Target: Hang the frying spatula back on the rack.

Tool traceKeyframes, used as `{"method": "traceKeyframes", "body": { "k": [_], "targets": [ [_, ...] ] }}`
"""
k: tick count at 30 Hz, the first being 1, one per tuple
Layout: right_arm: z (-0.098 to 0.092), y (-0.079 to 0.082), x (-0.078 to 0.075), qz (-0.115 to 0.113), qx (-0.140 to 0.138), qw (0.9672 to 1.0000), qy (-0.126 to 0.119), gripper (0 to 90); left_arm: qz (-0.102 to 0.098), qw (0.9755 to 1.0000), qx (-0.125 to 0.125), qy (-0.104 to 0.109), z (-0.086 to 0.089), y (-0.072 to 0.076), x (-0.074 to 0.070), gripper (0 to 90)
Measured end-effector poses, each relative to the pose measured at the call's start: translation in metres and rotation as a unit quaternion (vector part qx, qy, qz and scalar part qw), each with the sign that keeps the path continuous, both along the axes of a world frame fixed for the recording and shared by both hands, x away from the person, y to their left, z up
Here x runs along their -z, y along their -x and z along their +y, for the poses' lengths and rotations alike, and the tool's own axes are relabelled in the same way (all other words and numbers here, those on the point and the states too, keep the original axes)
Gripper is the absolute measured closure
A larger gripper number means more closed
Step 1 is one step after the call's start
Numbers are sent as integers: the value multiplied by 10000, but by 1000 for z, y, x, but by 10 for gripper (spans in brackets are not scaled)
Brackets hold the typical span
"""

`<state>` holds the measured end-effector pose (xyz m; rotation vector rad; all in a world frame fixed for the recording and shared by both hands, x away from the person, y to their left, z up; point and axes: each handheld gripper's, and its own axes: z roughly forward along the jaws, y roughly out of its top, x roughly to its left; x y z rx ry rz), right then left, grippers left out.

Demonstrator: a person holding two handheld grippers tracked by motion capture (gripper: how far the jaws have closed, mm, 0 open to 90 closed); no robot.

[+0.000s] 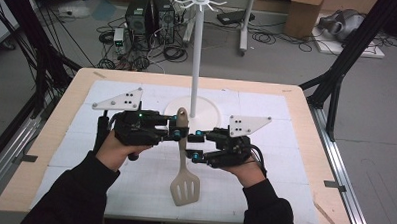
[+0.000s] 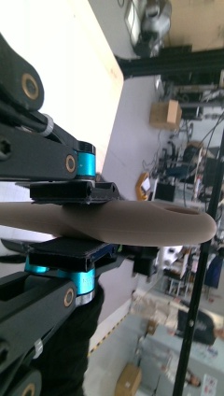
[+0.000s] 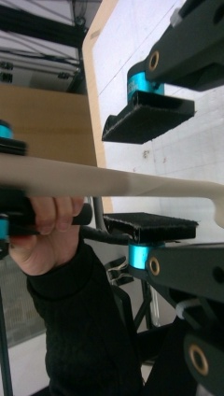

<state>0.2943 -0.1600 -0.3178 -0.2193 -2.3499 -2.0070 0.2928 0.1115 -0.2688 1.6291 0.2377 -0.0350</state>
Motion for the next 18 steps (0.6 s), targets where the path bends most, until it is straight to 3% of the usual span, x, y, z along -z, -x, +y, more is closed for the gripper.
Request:
{"method": "traceKeyframes", "body": {
  "k": [7, 9, 11, 15, 18],
  "targets": [
    [10, -3, -2, 9, -267, 9996, 2, 640, -115, 9998, 187, 5, -1, 2, 1, 731],
    [12, -3, -1, 31, -370, 9993, 37, 744, -162, 9997, 175, -17, 0, 2, 0, 731],
    [12, -2, -2, -49, -330, 9994, -10, 749, -206, 9996, 179, 21, 1, 2, 0, 731],
    [12, -1, -3, 32, -293, 9995, -126, 759, -298, 9994, 118, 139, 1, 3, -1, 730],
    [13, 0, -4, -29, -139, 9998, -104, 762, -317, 9993, -73, 178, 3, 4, -1, 722]
  ]
}}
